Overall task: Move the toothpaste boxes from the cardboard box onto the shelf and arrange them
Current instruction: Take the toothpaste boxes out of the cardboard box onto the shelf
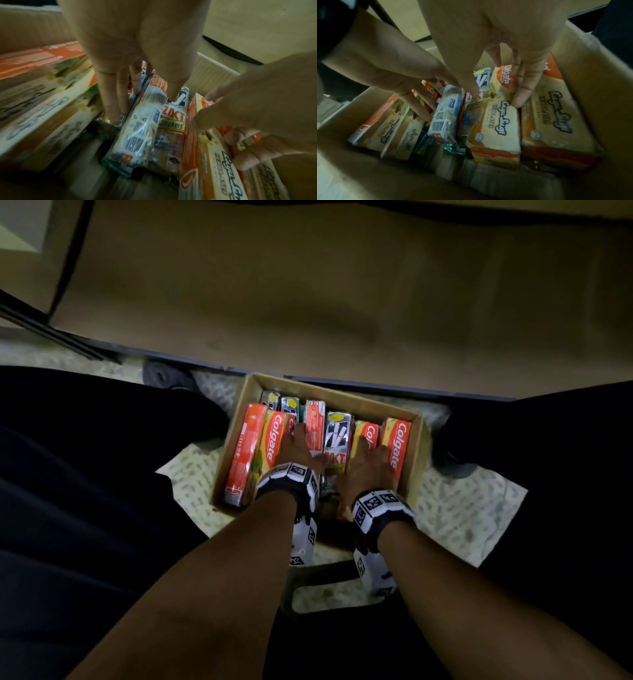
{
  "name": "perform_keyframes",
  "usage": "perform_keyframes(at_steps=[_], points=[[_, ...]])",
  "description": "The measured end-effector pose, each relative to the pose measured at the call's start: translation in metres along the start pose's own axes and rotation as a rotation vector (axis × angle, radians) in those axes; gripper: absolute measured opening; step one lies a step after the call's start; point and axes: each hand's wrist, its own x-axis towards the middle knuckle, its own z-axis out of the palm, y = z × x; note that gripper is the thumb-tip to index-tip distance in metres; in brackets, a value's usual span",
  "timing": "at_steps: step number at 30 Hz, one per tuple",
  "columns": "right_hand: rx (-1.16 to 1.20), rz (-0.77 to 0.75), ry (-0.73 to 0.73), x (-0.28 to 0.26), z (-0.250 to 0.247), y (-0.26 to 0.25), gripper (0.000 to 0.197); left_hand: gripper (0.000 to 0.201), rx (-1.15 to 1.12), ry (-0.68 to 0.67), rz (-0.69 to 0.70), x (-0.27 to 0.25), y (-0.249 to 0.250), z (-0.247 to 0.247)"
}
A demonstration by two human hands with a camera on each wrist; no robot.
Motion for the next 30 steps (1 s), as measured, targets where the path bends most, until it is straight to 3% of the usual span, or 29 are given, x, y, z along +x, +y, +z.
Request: perform_keyframes(at_steps=[2, 6, 11, 15, 21, 27, 30], points=[[-0.004, 0.005, 0.011, 0.004, 0.004, -0.002, 0.088, 0.088, 0.027, -0.017, -0.005, 0.008, 0.0, -0.002], [0.0, 0.02, 0.055, 0.003, 0.015, -0.006, 0.061, 0.083, 0.002, 0.005, -0.007, 0.006, 0.001, -0.002], [-0.074, 0.067, -0.025, -0.001, 0.01, -0.014, 0.081, 0.062, -0.183, 0.051, -0.004, 0.003, -0.006, 0.0], [-0.032, 0.101, -0.024, 0.002, 0.006, -0.018, 0.092, 0.054, -0.327, -0.027, -0.045, -0.003, -0.011, -0.003], [0.154, 0.227, -0.039, 0.017, -0.007, -0.022, 0.092, 0.07, -0.474, -0.216, -0.105, -0.011, -0.013, -0.007], [0.172, 0.188, -0.025, 0.033, -0.01, -0.012, 0.077, 0.048, -0.463, -0.196, -0.137, -0.015, -0.009, -0.008], [0.147, 0.188, -0.01, 0.035, -0.009, -0.01, 0.076, 0.049, -0.491, -0.171, -0.16, -0.018, -0.006, -0.008]])
